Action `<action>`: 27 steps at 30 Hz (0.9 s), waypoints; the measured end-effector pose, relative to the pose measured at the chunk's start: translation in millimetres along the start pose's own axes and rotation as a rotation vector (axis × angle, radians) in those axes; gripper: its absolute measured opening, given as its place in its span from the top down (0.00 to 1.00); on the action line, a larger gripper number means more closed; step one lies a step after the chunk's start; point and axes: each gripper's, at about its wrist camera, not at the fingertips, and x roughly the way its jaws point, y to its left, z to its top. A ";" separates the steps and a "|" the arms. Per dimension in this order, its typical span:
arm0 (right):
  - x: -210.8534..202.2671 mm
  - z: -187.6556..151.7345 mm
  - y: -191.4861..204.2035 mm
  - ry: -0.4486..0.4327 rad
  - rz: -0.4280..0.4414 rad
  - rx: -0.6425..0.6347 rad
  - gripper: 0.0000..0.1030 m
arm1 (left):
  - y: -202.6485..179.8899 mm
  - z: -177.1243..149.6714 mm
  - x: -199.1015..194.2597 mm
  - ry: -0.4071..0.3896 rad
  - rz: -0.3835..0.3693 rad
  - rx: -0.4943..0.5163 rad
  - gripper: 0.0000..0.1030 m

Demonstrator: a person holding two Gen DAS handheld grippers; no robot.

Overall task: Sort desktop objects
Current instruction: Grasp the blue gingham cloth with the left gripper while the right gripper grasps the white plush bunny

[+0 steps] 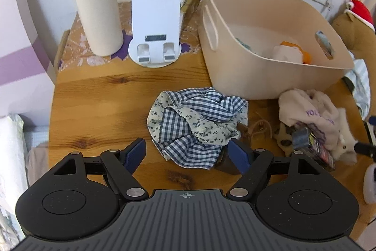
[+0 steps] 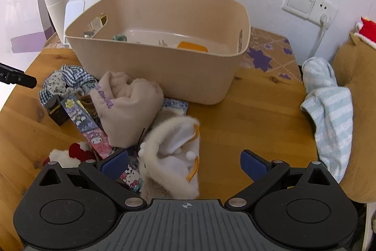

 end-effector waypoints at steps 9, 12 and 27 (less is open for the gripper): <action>27.9 4.1 -3.9 0.041 0.074 0.036 0.00 | -4.4 8.4 32.0 0.035 -0.021 -0.044 0.24; 37.8 4.6 -5.6 0.056 0.084 0.053 0.00 | -5.3 11.6 43.9 0.052 -0.017 -0.069 0.24; 58.4 4.5 -14.1 0.065 0.159 0.098 0.46 | -20.0 22.3 79.9 0.076 0.029 -0.066 0.24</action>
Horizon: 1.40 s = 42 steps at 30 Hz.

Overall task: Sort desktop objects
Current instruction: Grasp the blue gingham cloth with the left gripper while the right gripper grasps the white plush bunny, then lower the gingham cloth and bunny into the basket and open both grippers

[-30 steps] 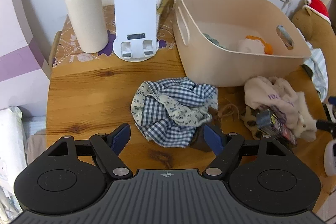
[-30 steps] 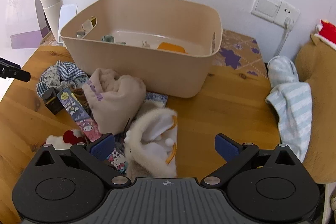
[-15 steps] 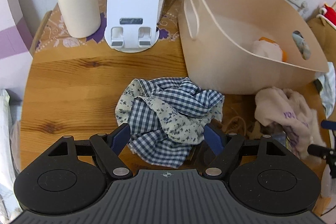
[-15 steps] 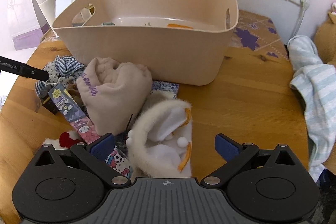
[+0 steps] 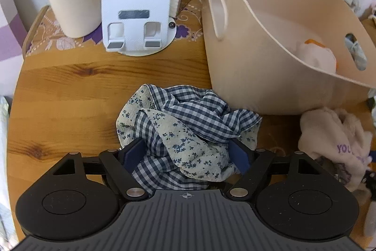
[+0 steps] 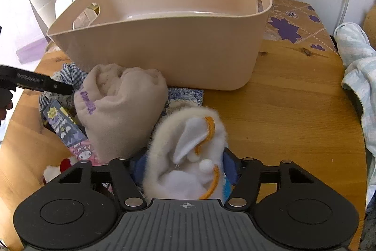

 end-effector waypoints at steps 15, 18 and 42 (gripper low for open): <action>-21.1 -5.7 8.5 -0.029 -0.004 -0.042 0.78 | -6.4 -17.3 -16.4 -0.027 0.021 0.140 0.74; -30.9 -7.9 10.6 -0.053 -0.011 -0.047 0.79 | -4.0 -23.2 -29.7 -0.071 0.032 0.143 0.76; -112.3 40.4 -7.4 -0.340 -0.099 -0.046 0.80 | 6.8 7.2 -147.5 -0.367 -0.064 0.111 0.77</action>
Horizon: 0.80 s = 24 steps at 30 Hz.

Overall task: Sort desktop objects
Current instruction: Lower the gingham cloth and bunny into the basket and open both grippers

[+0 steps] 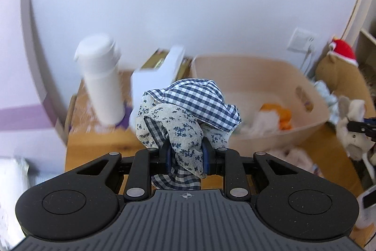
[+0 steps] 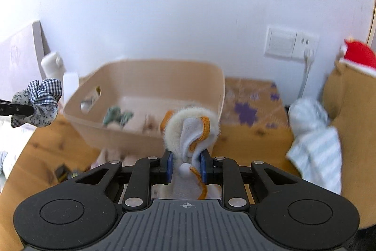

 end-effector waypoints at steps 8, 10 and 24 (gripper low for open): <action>13.6 40.6 0.7 -0.061 -0.014 -0.021 0.80 | -41.9 42.1 15.8 -0.042 -0.055 0.021 0.77; 22.2 47.9 2.2 -0.066 -0.020 -0.025 0.80 | -54.2 47.0 26.4 -0.027 -0.059 0.028 0.77; 90.3 44.1 21.9 0.001 0.020 -0.040 0.80 | -102.0 50.4 114.3 0.161 -0.021 0.054 0.77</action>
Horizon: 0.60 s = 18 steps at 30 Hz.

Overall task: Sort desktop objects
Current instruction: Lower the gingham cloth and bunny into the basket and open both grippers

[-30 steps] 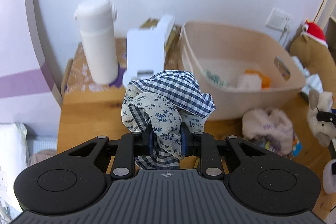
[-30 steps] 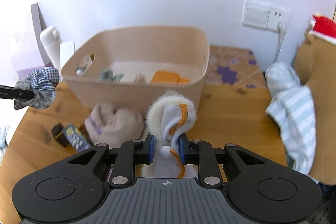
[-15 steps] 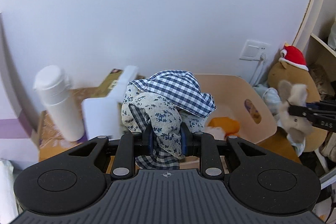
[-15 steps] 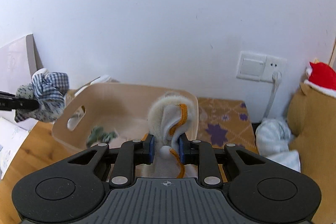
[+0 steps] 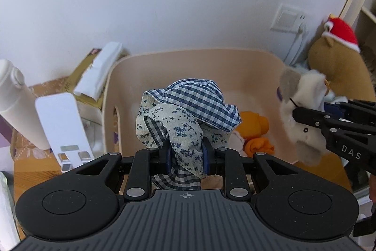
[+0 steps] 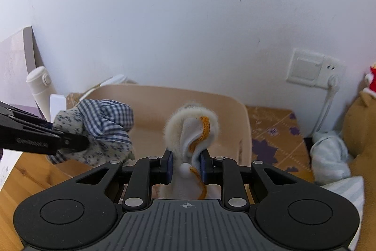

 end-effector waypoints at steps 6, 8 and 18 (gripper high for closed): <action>15.0 -1.4 0.5 0.053 0.028 -0.008 0.80 | -14.8 -5.1 26.8 0.051 0.057 0.040 0.77; 20.2 -1.9 -2.0 0.077 0.035 -0.002 0.79 | -16.0 -7.1 29.9 0.059 0.049 0.039 0.76; 21.6 -3.4 6.5 0.108 0.047 -0.001 0.34 | -9.4 -8.4 14.3 0.037 0.082 0.038 0.36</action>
